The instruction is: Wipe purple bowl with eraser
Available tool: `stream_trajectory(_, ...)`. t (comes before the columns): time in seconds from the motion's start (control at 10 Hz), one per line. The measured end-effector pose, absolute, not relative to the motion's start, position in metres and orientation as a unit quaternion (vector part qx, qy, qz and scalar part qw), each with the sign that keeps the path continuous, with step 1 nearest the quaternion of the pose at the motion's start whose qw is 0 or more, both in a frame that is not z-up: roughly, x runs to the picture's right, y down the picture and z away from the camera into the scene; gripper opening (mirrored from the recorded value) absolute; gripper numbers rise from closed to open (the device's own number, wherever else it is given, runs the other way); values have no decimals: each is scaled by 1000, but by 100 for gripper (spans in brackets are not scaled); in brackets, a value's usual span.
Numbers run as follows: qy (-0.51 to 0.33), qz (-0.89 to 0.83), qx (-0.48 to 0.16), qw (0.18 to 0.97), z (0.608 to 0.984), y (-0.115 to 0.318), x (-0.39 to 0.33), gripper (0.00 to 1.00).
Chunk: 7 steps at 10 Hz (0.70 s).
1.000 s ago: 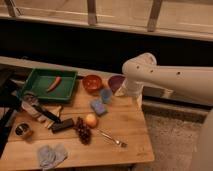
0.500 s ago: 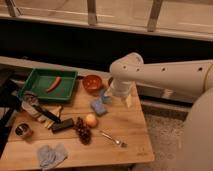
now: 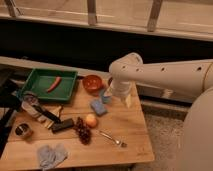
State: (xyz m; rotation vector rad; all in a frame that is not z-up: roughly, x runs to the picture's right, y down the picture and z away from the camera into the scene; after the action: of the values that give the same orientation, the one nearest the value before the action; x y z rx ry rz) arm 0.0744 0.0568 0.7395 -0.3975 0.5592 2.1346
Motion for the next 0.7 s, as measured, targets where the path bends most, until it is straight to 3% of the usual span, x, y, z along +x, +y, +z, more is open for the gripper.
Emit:
stream_trajectory(0.3,213,864,-157,427,743,34,70,80)
stream_trajectory(0.7,206,848,-185,453,745,40,14,80)
